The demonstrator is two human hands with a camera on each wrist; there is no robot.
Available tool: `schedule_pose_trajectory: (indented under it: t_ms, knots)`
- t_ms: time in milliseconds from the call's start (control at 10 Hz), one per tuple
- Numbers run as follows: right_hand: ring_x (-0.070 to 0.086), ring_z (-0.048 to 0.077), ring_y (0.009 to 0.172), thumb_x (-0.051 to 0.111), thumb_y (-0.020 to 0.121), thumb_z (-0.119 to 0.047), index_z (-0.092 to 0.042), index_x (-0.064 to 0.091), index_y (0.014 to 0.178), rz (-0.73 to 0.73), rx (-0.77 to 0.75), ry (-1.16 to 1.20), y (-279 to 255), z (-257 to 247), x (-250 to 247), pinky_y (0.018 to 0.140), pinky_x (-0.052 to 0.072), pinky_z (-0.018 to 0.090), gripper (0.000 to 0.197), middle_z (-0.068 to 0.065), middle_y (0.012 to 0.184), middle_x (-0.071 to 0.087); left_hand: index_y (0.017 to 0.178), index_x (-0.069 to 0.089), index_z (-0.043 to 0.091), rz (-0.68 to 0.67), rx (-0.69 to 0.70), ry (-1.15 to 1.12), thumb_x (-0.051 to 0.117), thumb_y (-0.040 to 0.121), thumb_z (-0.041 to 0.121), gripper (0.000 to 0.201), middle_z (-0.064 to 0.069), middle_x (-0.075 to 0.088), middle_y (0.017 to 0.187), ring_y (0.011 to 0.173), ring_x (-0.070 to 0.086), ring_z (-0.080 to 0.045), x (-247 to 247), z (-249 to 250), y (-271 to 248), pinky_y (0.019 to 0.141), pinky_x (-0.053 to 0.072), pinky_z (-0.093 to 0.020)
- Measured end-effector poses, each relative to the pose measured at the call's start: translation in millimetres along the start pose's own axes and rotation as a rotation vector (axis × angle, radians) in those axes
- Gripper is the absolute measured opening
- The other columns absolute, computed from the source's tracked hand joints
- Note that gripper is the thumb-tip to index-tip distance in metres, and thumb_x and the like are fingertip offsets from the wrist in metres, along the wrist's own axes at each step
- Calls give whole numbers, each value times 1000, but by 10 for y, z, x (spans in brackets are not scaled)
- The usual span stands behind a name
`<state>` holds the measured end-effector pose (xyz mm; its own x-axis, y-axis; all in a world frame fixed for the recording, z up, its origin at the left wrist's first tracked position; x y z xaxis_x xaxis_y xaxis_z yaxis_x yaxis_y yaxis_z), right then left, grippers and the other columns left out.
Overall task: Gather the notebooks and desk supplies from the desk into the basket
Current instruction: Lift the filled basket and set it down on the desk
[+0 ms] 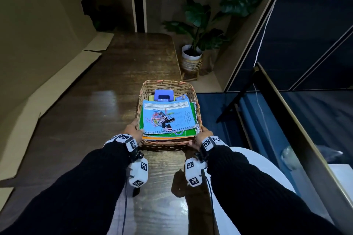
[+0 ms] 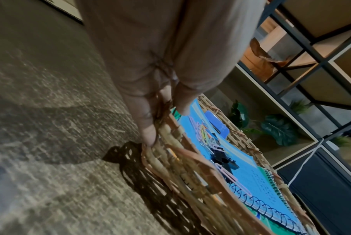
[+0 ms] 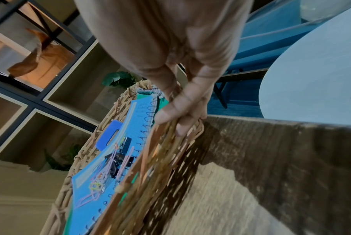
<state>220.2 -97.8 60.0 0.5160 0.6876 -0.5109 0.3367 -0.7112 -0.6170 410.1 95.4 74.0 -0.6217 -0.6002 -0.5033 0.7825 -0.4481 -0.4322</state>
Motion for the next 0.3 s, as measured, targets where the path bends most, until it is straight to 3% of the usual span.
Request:
schedule_pose_trajectory:
  t_ms: [100,200,300]
  knots:
    - [36,23,136,45,92,-48,-14,56,129,38,-68,15,-115,-1,-10,107,40,29,51,7,148,39,140,41,12,20,-45,-134,54,93,13,48,-17,60,128,81,64,-32,7,-68,-141,64,54,-35]
    - [59,27,111,52,94,-20,-5,51,130,58,-46,174,-257,48,-75,86,51,26,39,15,131,58,129,50,3,51,-49,-121,65,86,27,52,-17,61,128,109,62,-35,-81,-160,-246,92,51,-44]
    - [61,31,111,57,90,-23,-8,44,137,178,-39,90,-315,132,-92,95,49,34,51,16,126,61,124,53,-1,17,-45,-83,68,84,24,49,-17,62,124,112,60,-31,-141,-233,-340,95,47,-35]
Point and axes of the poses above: each hand's wrist, its own y-axis towards the middle knuckle, its own x-axis out of the palm, z = x × y, the point moved 6 cm from there along y, towards the middle knuckle
